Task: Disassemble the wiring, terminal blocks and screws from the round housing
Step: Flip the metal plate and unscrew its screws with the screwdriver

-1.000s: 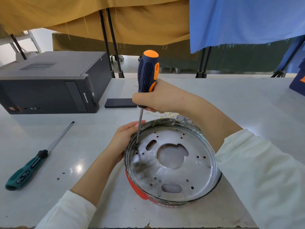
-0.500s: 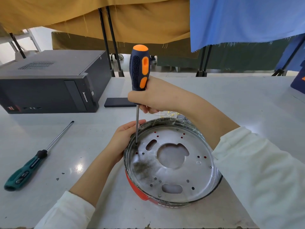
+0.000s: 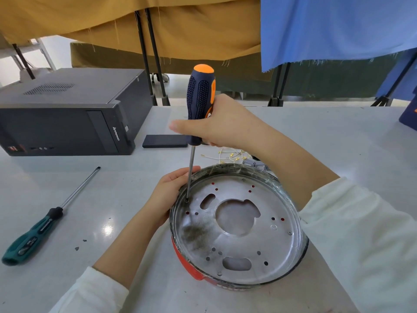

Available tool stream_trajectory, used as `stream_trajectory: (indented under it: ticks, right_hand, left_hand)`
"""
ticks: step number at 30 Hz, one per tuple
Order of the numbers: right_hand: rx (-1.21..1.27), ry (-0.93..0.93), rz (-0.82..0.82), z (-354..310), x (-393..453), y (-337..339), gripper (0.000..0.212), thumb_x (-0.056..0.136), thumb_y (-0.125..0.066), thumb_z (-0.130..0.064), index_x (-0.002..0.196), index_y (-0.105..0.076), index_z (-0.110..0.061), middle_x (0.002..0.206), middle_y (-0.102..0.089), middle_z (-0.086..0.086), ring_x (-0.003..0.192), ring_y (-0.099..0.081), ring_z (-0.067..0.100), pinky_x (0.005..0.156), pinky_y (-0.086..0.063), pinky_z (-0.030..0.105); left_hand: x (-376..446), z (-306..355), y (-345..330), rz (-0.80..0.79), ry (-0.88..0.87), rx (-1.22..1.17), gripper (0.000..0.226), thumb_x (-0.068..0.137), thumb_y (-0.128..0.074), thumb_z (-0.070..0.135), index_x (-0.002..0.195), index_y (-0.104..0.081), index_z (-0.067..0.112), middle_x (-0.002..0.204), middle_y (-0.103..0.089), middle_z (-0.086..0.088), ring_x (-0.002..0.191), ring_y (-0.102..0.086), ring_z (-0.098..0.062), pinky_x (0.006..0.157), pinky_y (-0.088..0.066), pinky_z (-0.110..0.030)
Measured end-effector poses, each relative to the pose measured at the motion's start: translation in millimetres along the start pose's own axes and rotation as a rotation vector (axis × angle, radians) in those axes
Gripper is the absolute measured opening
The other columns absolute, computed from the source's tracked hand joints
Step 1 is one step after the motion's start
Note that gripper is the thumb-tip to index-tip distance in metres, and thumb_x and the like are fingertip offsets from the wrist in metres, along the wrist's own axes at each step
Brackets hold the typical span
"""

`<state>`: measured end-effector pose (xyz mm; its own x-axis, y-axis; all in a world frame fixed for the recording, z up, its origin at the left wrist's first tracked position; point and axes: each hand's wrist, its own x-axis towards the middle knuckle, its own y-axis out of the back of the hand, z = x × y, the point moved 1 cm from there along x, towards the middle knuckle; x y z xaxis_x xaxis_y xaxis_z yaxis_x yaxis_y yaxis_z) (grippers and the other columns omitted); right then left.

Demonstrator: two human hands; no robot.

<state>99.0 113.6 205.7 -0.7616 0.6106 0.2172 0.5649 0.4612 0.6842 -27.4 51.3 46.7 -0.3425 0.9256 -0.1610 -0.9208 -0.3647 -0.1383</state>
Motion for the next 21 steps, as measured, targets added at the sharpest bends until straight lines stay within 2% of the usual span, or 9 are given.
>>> stream_trajectory:
  ticks: [2,5,8,11,14,18,21]
  right_hand:
    - [-0.028,0.026,0.085,1,3,-8,0.039,0.085,-0.066,-0.035,0.059,-0.041,-0.019,0.047,-0.051,-0.007,0.042,-0.046,0.008,0.045,-0.04,0.018]
    - [0.009,0.067,0.118,2,7,-18,0.043,0.084,-0.062,-0.021,0.055,-0.029,-0.02,0.04,-0.033,-0.009,0.04,-0.031,0.009,0.041,-0.025,0.015]
    - [0.063,0.103,0.034,0,10,-19,0.04,0.083,-0.061,-0.016,0.059,-0.03,-0.016,0.052,-0.031,-0.002,0.046,-0.027,0.009,0.047,-0.027,0.02]
    - [0.131,0.113,-0.034,-1,11,-17,0.04,0.084,-0.061,-0.008,0.059,-0.03,-0.015,0.05,-0.028,-0.005,0.044,-0.025,0.006,0.042,-0.024,0.013]
    - [0.17,0.115,-0.116,1,10,-11,0.041,0.084,-0.061,-0.005,0.058,-0.032,-0.016,0.048,-0.029,-0.01,0.043,-0.028,0.004,0.043,-0.027,0.009]
    - [0.093,0.068,-0.187,4,12,1,0.032,0.084,-0.062,-0.01,0.065,-0.037,-0.013,0.059,-0.037,0.002,0.054,-0.034,0.013,0.053,-0.033,0.023]
    - [0.058,0.011,-0.245,2,15,7,0.029,0.084,-0.062,-0.01,0.064,-0.041,-0.016,0.055,-0.043,-0.003,0.053,-0.037,0.014,0.052,-0.036,0.026]
  left_hand:
    - [-1,-1,-1,0.005,0.0,-0.016,0.023,0.096,-0.052,0.017,0.109,-0.071,0.02,0.102,-0.075,-0.004,0.094,-0.071,-0.019,0.073,-0.057,-0.025]
    - [-1,-1,-2,0.009,-0.003,-0.027,0.023,0.096,-0.053,0.017,0.111,-0.07,0.017,0.104,-0.074,-0.006,0.096,-0.07,-0.021,0.078,-0.058,-0.027]
    - [-1,-1,-2,0.009,-0.006,-0.01,0.024,0.097,-0.051,0.017,0.112,-0.07,0.017,0.105,-0.074,-0.007,0.098,-0.069,-0.023,0.081,-0.057,-0.029]
    - [-2,0,-2,0.006,-0.01,0.005,0.024,0.098,-0.05,0.017,0.11,-0.07,0.02,0.103,-0.074,-0.005,0.097,-0.069,-0.021,0.078,-0.057,-0.027]
    - [-2,1,-1,0.002,-0.019,0.026,0.023,0.098,-0.051,0.018,0.109,-0.071,0.022,0.103,-0.075,-0.003,0.097,-0.07,-0.019,0.075,-0.056,-0.025]
    - [-2,2,-2,0.004,-0.022,0.018,0.022,0.097,-0.052,0.019,0.106,-0.072,0.023,0.101,-0.075,-0.001,0.095,-0.071,-0.017,0.07,-0.056,-0.02]
    - [-3,2,-2,0.004,-0.023,0.026,0.023,0.098,-0.051,0.019,0.105,-0.072,0.024,0.101,-0.075,-0.001,0.094,-0.071,-0.017,0.069,-0.056,-0.02]
